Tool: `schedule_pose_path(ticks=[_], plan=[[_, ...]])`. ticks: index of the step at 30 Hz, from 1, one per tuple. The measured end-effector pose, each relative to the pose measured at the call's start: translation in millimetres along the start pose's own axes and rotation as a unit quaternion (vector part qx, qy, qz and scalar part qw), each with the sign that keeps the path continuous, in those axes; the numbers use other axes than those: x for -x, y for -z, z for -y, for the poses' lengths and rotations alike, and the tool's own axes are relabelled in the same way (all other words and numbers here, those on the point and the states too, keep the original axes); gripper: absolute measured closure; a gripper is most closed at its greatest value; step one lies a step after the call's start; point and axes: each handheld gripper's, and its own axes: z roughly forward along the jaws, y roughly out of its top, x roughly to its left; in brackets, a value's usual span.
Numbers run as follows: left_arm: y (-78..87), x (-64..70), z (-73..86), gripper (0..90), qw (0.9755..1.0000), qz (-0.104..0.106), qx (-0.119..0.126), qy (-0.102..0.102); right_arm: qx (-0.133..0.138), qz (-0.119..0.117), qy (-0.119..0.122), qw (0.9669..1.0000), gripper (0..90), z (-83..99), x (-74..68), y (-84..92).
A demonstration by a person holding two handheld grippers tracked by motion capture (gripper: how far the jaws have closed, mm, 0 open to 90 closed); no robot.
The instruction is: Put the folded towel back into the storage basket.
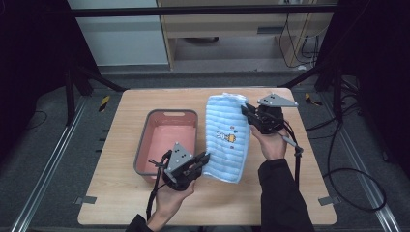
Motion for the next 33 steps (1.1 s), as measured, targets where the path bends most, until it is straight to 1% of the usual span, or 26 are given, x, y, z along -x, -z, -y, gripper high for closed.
schedule_pose_path(ticks=[2,5,7,9,16,21,25,27,28,29,30,32,33], plan=[[4.2,-4.4,-1.8,84.1,1.0,-0.003,0.004,0.002,0.005,-0.002,0.001,1.0,79.6,-5.6,-3.4,-2.8],[9.1,-8.7,-3.8,84.1,0.9999,-0.006,0.01,0.006,0.006,-0.003,0.002,1.0,79.6,-8.3,-5.9,-5.0],[12.7,-11.5,-5.1,84.1,0.9998,-0.01,0.014,0.007,0.007,-0.006,0.004,0.9999,79.6,-12.4,-11.0,-9.1],[16.2,-14.9,-6.4,84.1,0.9998,-0.015,0.016,0.004,0.007,-0.007,0.007,0.9999,79.6,-13.9,-12.5,-10.4],[27.3,-25.8,-9.4,84.1,0.9992,-0.026,0.028,0.011,0.012,-0.015,0.009,0.9998,79.6,-26.1,-22.9,-19.7],[33.4,-31.1,-9.7,84.1,0.9989,-0.031,0.033,0.013,0.015,-0.021,0.016,0.9996,79.6,-33.9,-32.5,-26.8],[38.9,-37.4,-9.7,84.1,0.9985,-0.035,0.038,0.018,0.016,-0.024,0.017,0.9994,79.6,-37.3,-36.8,-31.0],[41.5,-40.0,-9.8,84.1,0.9983,-0.04,0.039,0.017,0.017,-0.028,0.018,0.9993,79.6,-39.9,-41.5,-36.6],[42.1,-41.5,-9.7,84.1,0.9982,-0.039,0.04,0.019,0.017,-0.028,0.018,0.9993,79.6,-39.9,-41.5,-36.6],[43.8,-43.3,-9.4,84.1,0.9981,-0.043,0.041,0.018,0.017,-0.029,0.019,0.9992,79.6,-40.6,-43.3,-38.9],[44.5,-45.1,-9.1,84.1,0.9979,-0.043,0.044,0.021,0.017,-0.032,0.018,0.9992,79.6,-42.0,-47.3,-43.3],[47.4,-48.6,-7.9,84.1,0.9976,-0.046,0.046,0.026,0.018,-0.034,0.019,0.9991,79.6,-42.4,-49.1,-45.5],[48.9,-50.2,-7.3,84.1,0.9974,-0.048,0.046,0.027,0.016,-0.035,0.02,0.999,79.6,-43.3,-52.7,-49.3]])
